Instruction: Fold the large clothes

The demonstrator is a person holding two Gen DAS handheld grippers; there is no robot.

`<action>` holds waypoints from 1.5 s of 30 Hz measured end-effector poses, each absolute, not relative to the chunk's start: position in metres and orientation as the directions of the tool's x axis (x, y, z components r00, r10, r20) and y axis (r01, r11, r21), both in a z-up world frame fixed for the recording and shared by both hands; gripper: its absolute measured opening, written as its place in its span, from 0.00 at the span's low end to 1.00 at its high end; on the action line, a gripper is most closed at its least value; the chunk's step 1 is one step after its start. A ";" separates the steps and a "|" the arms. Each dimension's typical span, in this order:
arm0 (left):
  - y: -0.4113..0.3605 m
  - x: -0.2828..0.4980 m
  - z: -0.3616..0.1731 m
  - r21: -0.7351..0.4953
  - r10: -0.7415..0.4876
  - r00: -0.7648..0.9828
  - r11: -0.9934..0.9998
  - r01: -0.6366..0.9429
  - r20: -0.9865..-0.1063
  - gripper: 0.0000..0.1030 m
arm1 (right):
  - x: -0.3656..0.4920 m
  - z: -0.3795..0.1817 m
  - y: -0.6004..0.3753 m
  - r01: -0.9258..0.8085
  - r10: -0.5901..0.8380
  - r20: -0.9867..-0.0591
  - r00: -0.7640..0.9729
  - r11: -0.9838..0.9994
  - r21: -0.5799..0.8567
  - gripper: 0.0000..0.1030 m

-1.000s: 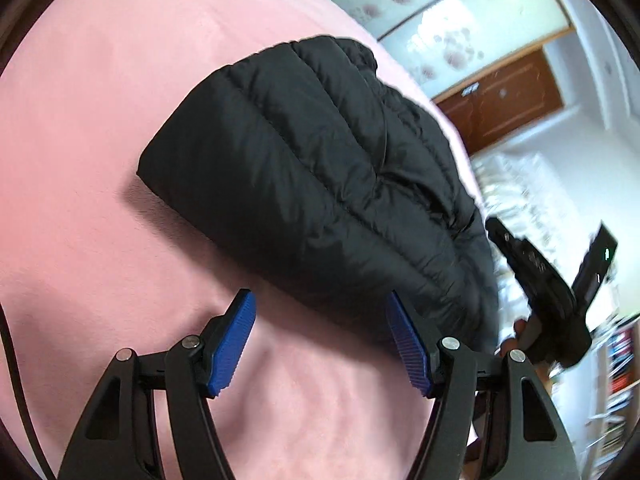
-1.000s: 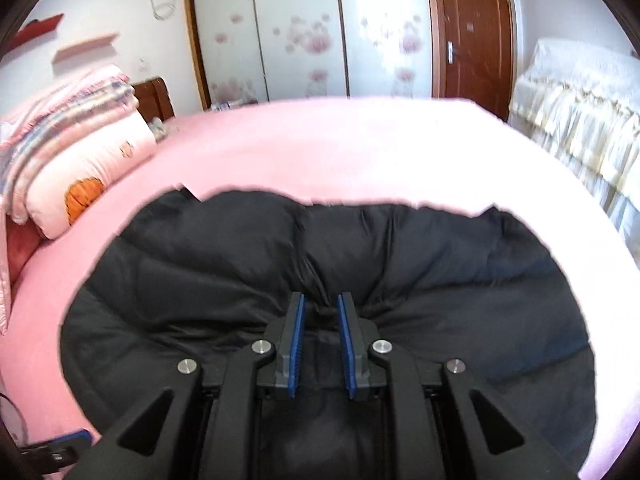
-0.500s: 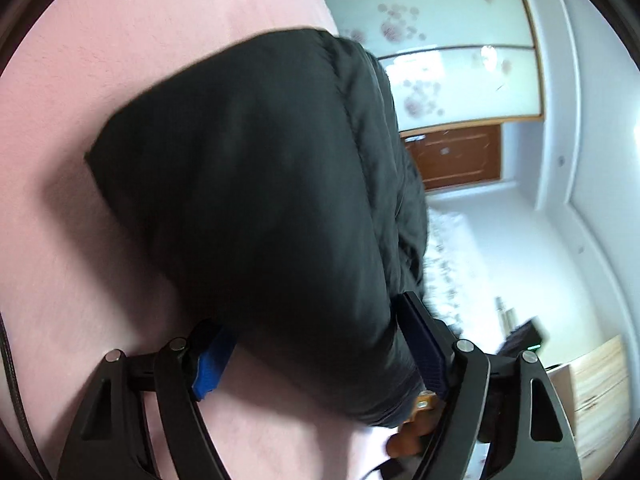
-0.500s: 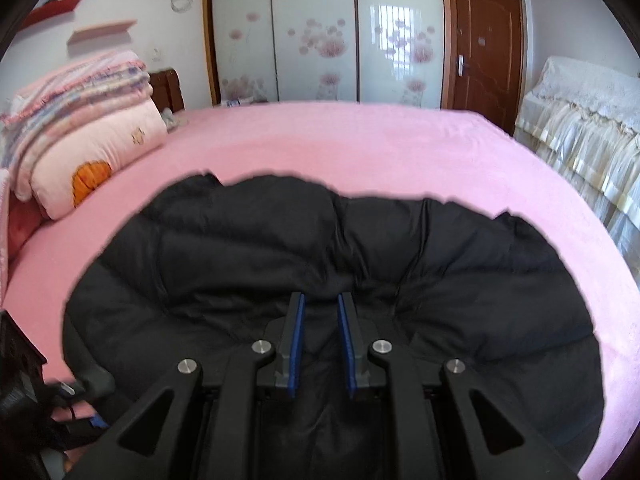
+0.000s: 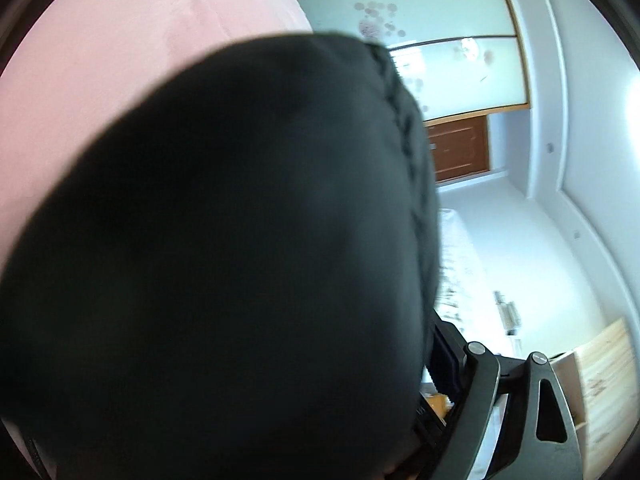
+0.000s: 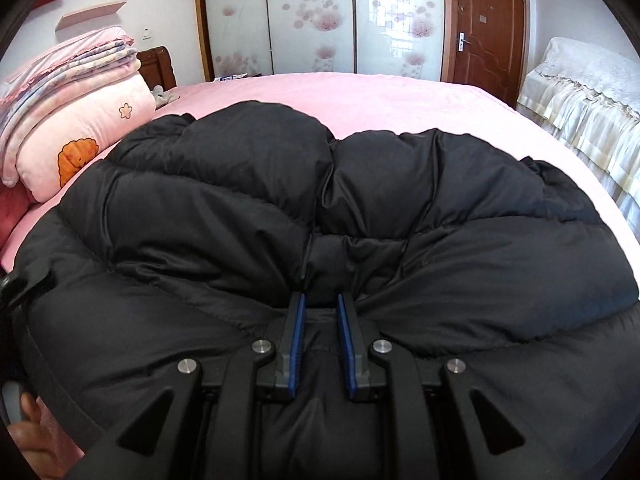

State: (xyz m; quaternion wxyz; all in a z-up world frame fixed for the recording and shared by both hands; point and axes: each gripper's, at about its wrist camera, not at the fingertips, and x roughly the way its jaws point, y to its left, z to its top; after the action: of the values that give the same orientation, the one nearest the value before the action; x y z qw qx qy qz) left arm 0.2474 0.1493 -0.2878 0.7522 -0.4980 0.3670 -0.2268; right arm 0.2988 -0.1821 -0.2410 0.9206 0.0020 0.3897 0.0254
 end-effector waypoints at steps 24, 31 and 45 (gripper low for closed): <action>-0.052 0.190 -0.132 0.040 -0.185 0.832 0.970 0.240 -0.523 0.23 | 0.318 -0.263 -0.200 -0.071 0.166 -0.764 0.623 0.985 0.157 0.14; -0.059 0.189 -0.127 0.121 -0.116 0.839 0.970 0.211 -0.531 0.23 | 0.328 -0.231 -0.229 -0.068 0.291 -0.768 0.571 0.949 0.309 0.13; -0.084 0.196 -0.126 0.149 -0.133 0.854 0.960 0.237 -0.504 0.22 | 0.425 -0.227 -0.254 0.012 0.307 -0.752 0.583 0.922 0.386 0.10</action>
State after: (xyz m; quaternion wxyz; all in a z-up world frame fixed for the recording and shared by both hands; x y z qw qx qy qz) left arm 0.1957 -0.0839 -0.1256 0.9571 0.1034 0.2528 -0.0967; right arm 0.4248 -0.2541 -0.2270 0.8716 0.1781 0.4489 0.0846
